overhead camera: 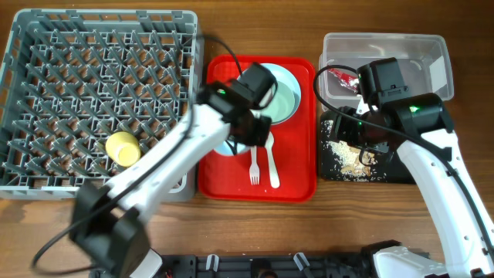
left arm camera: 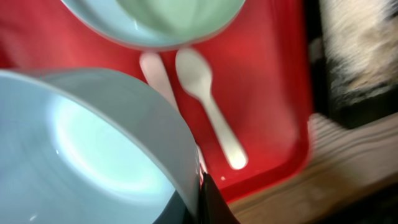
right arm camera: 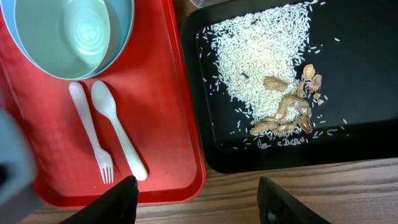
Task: Sort waste into correct bins and load items into the dishwasher rack
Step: 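Reach the left gripper to the tray and grasp the small blue bowl, then place the small blue bowl into the dish rack with the left gripper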
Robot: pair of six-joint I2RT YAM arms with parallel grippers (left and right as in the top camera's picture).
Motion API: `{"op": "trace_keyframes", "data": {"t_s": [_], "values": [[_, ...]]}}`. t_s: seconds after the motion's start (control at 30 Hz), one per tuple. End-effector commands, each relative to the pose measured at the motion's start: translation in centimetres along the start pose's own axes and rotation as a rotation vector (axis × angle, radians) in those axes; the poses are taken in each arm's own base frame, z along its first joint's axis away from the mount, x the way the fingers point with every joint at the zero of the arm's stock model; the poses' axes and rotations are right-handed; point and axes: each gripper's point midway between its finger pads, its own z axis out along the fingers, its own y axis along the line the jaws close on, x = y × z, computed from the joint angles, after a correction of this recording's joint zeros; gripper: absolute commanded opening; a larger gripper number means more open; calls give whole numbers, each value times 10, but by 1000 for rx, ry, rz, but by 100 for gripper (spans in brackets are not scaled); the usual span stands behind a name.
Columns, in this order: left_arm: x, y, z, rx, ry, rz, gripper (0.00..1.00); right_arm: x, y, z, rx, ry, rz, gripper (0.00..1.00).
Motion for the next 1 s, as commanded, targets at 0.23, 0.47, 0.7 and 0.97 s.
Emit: {"op": "trace_keyframes", "data": {"t_s": [0.23,0.47,0.7,0.97], "values": [[-54,112,-130,246,-371,-109,4,-6,-2,-7,9,-32,12,62],[-63,165,-144,624,-463,-210,4,-6,-2,-7,8,-34,5,62],[-66,201,-103,751,-394,-365,4,-6,-2,-7,8,-34,5,62],[-59,224,-70,771,-326,-470,4,-6,-2,-7,8,-34,1,62]]}}
